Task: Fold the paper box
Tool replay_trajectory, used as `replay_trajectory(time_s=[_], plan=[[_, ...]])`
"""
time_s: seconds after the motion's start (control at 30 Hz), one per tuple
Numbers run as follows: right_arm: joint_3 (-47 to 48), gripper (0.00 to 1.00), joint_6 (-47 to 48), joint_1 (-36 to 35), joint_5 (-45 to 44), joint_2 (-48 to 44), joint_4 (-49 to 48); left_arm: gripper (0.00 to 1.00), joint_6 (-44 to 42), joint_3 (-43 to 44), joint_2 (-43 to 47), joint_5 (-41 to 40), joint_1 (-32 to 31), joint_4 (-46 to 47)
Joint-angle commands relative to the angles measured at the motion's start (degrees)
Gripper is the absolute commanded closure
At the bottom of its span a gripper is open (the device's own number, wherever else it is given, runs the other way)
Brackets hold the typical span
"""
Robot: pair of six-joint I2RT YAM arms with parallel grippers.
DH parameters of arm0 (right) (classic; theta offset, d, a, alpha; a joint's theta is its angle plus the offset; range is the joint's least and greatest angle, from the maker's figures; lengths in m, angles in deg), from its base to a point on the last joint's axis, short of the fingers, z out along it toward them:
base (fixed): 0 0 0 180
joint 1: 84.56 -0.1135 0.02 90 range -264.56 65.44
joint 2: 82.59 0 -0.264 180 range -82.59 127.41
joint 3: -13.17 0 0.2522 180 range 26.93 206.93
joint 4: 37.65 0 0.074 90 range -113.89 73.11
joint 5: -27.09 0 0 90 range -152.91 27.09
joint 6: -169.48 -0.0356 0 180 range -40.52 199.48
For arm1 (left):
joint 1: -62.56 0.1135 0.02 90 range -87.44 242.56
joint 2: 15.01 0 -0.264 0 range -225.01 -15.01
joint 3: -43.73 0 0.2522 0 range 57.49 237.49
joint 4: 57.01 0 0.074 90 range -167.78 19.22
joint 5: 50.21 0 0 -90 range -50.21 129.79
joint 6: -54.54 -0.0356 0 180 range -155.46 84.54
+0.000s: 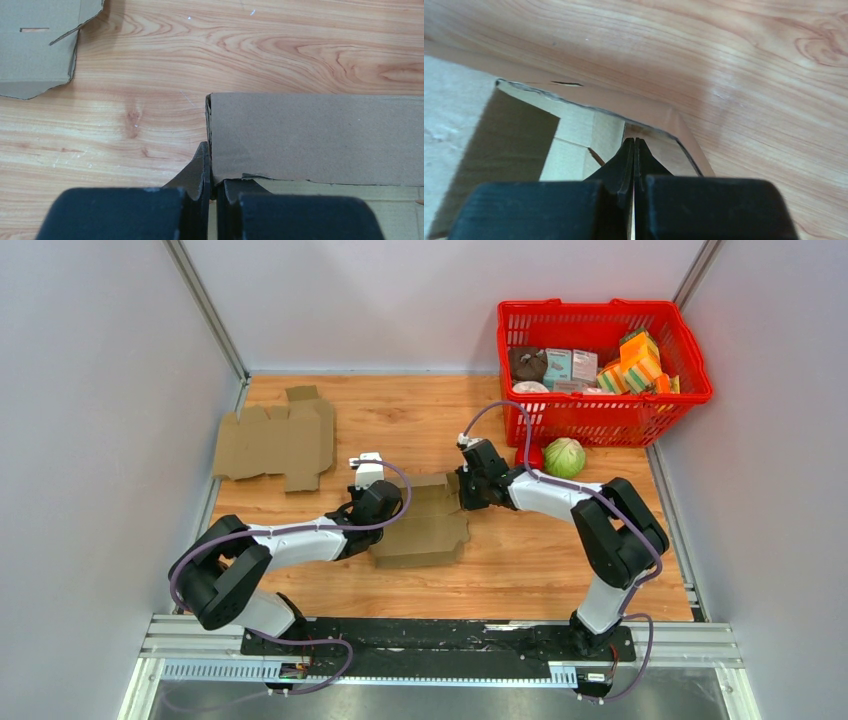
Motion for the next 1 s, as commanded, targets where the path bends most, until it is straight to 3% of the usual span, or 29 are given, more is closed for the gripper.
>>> replay_trajectory(time_s=[0.0, 0.17, 0.5, 0.67, 0.8, 0.87, 0.97], plan=[[2.03, 1.00, -1.08, -0.31, 4.71, -0.95, -3.67, 1.00, 1.92, -0.12, 0.06, 1.68, -0.20, -0.01], [1.58, 1.00, -3.72, -0.48, 8.14, -3.68, -6.05, 1.00, 2.01, -0.20, 0.58, 1.68, -0.20, -0.27], [5.98, 1.00, -0.56, -0.75, 12.89, 4.14, -3.41, 1.00, 2.54, 0.06, 0.06, 2.20, -0.20, -0.18], [10.81, 1.00, 0.50, -0.66, 12.71, 9.76, 3.09, 1.00, 2.89, 0.24, -0.30, 2.47, -0.29, -0.27], [5.83, 1.00, 0.24, -0.22, 11.05, 3.02, 1.87, 1.00, 2.80, -0.12, -0.21, 2.03, -0.29, -0.53], [4.58, 0.95, 0.06, 0.92, 10.43, -3.46, 3.35, 1.00, 2.62, -0.29, -0.03, 1.85, -0.29, -0.62], [2.04, 0.73, 0.85, 3.02, 8.15, -13.30, 6.78, 1.00, 1.92, -0.38, 0.41, 1.77, -0.29, -1.15]])
